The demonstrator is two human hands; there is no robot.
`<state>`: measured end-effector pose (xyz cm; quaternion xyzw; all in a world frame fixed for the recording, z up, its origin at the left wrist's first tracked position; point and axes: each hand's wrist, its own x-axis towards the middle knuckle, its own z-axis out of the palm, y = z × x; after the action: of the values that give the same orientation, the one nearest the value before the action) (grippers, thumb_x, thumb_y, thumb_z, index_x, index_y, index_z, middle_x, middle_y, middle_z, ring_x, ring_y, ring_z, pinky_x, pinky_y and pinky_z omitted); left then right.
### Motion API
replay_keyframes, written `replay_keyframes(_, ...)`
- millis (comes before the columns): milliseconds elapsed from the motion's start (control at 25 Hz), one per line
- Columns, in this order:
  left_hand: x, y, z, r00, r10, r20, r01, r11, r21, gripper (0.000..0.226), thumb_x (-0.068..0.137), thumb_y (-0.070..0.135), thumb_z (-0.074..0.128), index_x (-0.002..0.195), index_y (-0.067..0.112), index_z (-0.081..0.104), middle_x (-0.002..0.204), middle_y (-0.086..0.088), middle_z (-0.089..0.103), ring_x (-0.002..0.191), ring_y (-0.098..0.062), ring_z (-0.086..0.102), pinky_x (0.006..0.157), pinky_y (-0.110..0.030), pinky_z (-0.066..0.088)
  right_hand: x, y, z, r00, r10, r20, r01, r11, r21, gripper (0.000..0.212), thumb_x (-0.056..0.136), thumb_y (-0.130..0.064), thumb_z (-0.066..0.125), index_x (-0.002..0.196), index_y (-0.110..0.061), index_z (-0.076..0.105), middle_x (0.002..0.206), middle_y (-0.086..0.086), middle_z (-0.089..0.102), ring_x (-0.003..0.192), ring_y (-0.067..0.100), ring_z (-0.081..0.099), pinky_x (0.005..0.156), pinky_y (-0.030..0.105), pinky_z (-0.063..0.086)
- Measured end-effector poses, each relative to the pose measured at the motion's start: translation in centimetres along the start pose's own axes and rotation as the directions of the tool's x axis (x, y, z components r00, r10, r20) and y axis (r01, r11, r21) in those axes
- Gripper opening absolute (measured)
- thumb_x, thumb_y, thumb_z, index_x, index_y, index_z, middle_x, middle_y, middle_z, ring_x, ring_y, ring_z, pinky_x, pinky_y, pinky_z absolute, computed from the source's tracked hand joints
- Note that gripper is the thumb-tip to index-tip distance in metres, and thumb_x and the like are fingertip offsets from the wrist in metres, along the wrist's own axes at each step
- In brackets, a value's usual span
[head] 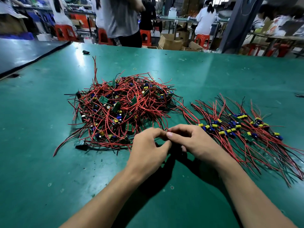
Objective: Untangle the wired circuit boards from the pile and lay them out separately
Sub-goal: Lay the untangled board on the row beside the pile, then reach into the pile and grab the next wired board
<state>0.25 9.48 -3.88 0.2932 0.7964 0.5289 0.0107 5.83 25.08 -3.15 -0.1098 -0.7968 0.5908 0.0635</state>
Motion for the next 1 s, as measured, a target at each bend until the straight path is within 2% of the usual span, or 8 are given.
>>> replay_keyframes(200, 0.1, 0.5, -0.3, 0.989, -0.151, 0.002, 0.147, 0.957, -0.25, 0.028, 0.077, 0.019, 0.083, 0.079, 0.017, 0.054, 0.075, -0.013, 0.068, 0.054, -0.031, 0.057, 0.052, -0.043, 0.05, -0.1, -0.2, -0.9, 1.0, 0.03, -0.008, -0.028, 0.986, 0.163, 0.025, 0.073, -0.035, 0.078, 0.093, -0.02, 0.077, 0.083, -0.002, 0.076, 0.074, 0.006, 0.068, 0.06, 0.014, 0.048)
replay_keyframes(320, 0.4, 0.4, -0.5, 0.971, -0.238, 0.037, 0.233, 0.89, -0.393, 0.027, 0.079, 0.008, 0.08, 0.088, 0.015, 0.056, 0.077, -0.01, 0.066, 0.058, -0.018, 0.052, 0.055, -0.035, 0.047, 0.0, -0.2, -0.9, 0.998, 0.044, -0.041, -0.035, 0.979, 0.199, 0.011, 0.075, -0.032, 0.077, 0.085, -0.028, 0.079, 0.087, 0.0, 0.076, 0.078, 0.011, 0.069, 0.067, 0.021, 0.051)
replay_keyframes(560, 0.3, 0.5, -1.0, 0.992, -0.048, 0.121, 0.086, 0.94, -0.331, 0.013, 0.081, 0.004, 0.076, 0.089, 0.014, 0.073, 0.076, -0.002, 0.072, 0.067, -0.012, 0.065, 0.066, -0.031, 0.055, 0.1, -0.5, -0.8, 0.981, 0.09, -0.17, -0.022, 0.93, 0.368, 0.005, 0.093, -0.013, 0.067, 0.096, -0.011, 0.07, 0.099, 0.015, 0.077, 0.085, 0.02, 0.071, 0.078, 0.031, 0.059)
replay_keyframes(760, 0.2, 0.6, -0.8, 0.984, -0.044, 0.173, 0.096, 0.948, -0.304, 0.034, 0.084, -0.015, 0.059, 0.097, 0.012, 0.074, 0.088, -0.003, 0.076, 0.085, -0.015, 0.072, 0.08, -0.03, 0.059, 0.0, -0.8, -0.8, 0.98, 0.09, -0.177, -0.019, 0.93, 0.368, 0.009, 0.099, -0.012, 0.059, 0.104, -0.008, 0.066, 0.098, 0.008, 0.078, 0.08, 0.009, 0.072, 0.06, 0.016, 0.053)
replay_keyframes(840, 0.3, 0.9, -0.7, 0.968, -0.143, 0.204, 0.218, 0.881, -0.42, 0.036, 0.088, -0.017, 0.05, 0.096, 0.01, 0.073, 0.089, -0.007, 0.075, 0.084, -0.02, 0.074, 0.079, -0.033, 0.06, -0.1, -0.9, -0.8, 0.986, 0.072, -0.149, -0.015, 0.935, 0.354, 0.009, 0.099, -0.012, 0.059, 0.101, -0.011, 0.067, 0.096, 0.005, 0.079, 0.077, 0.008, 0.071, 0.06, 0.016, 0.052)
replay_keyframes(880, 0.4, 1.1, -0.7, 0.949, -0.216, 0.23, 0.307, 0.798, -0.518, 0.031, 0.092, -0.012, 0.048, 0.097, 0.008, 0.071, 0.086, -0.009, 0.074, 0.078, -0.023, 0.074, 0.074, -0.033, 0.061, -0.1, -0.9, -0.8, 0.99, 0.051, -0.133, -0.004, 0.944, 0.331, 0.008, 0.098, -0.013, 0.06, 0.099, -0.013, 0.068, 0.093, 0.002, 0.078, 0.076, 0.006, 0.07, 0.061, 0.016, 0.052)
replay_keyframes(960, 0.7, 1.4, -0.6, 0.89, -0.34, 0.304, 0.454, 0.603, -0.656, 0.015, 0.101, 0.007, 0.048, 0.102, 0.004, 0.062, 0.078, -0.013, 0.066, 0.065, -0.029, 0.071, 0.061, -0.034, 0.06, -0.3, -0.9, -0.7, 0.997, -0.003, -0.083, 0.027, 0.959, 0.282, 0.008, 0.093, -0.02, 0.065, 0.095, -0.016, 0.071, 0.091, -0.003, 0.077, 0.077, 0.004, 0.066, 0.067, 0.015, 0.051)
replay_keyframes(1000, 0.8, 1.4, -0.6, 0.867, -0.374, 0.33, 0.495, 0.563, -0.662, 0.017, 0.102, 0.016, 0.05, 0.105, 0.002, 0.059, 0.074, -0.014, 0.063, 0.061, -0.03, 0.069, 0.058, -0.035, 0.06, -0.5, -0.9, -0.6, 0.998, -0.026, -0.053, 0.04, 0.962, 0.271, 0.011, 0.089, -0.024, 0.066, 0.094, -0.017, 0.072, 0.092, -0.003, 0.076, 0.079, 0.004, 0.065, 0.07, 0.014, 0.05)
